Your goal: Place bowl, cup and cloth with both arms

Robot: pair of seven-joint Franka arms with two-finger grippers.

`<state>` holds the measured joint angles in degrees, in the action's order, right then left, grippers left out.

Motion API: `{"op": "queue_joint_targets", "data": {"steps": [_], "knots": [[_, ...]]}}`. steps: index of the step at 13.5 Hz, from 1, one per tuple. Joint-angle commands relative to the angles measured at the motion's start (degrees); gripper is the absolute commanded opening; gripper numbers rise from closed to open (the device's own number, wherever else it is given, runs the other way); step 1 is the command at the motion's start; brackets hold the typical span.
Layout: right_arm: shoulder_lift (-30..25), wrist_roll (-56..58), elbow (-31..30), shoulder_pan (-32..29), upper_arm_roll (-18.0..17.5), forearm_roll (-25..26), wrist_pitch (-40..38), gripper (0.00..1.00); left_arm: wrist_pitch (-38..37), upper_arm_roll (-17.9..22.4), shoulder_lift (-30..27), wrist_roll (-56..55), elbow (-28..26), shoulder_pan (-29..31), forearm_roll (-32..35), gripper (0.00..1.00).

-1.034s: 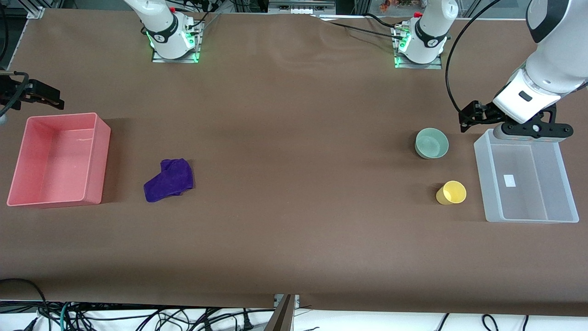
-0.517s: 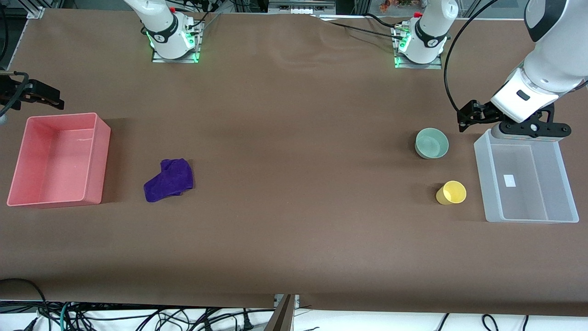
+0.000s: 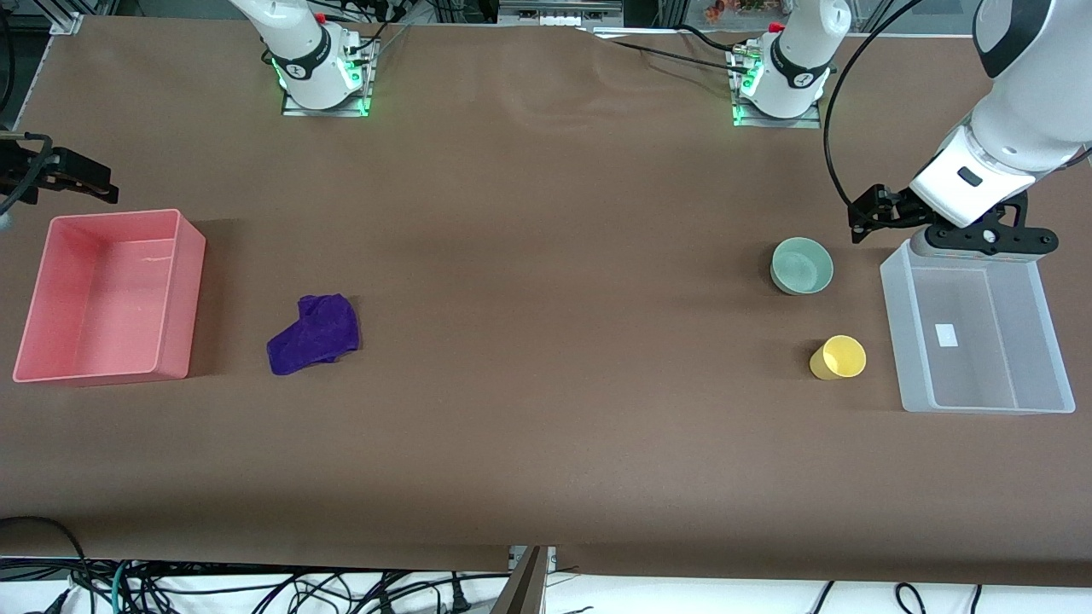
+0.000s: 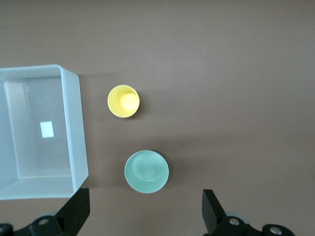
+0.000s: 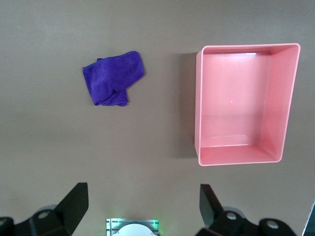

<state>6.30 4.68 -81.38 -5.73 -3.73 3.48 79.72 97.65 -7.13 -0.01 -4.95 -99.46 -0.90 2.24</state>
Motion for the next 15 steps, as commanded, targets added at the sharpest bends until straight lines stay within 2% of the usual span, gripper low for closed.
{"op": "queue_joint_targets", "data": {"steps": [1, 4, 8, 10, 13, 15], "knots": [[0.03, -0.37, 0.52, -0.16, -0.14, 0.03, 0.08, 1.00, -2.54, 0.36, 0.89, 0.65, -0.64, -0.16, -1.19, 1.00], [0.03, -0.46, 0.52, -0.16, -0.14, 0.03, 0.08, 1.00, -1.76, 0.45, 2.20, 5.82, -5.20, 2.03, -1.01, 1.00], [0.03, -0.55, 0.52, -0.16, -0.14, 0.03, 0.08, 1.00, 5.60, 0.45, 1.95, 7.33, -15.83, 3.53, -0.75, 1.00], [0.20, -0.90, 0.52, -0.16, -0.14, -0.14, 0.08, 1.00, 14.45, 0.45, 0.99, 7.33, -23.81, 3.80, -0.58, 1.00], [3.09, -1.08, 0.52, 0.19, -0.31, 0.21, 2.01, 1.00, 33.59, 0.54, 1.59, 7.68, -35.60, 4.33, -0.40, 1.00], [4.24, -0.99, 0.00, 0.28, -0.40, -0.32, 4.37, 1.00, 43.47, 0.54, 6.49, 11.34, -38.35, 5.64, 0.30, 1.00]]}}
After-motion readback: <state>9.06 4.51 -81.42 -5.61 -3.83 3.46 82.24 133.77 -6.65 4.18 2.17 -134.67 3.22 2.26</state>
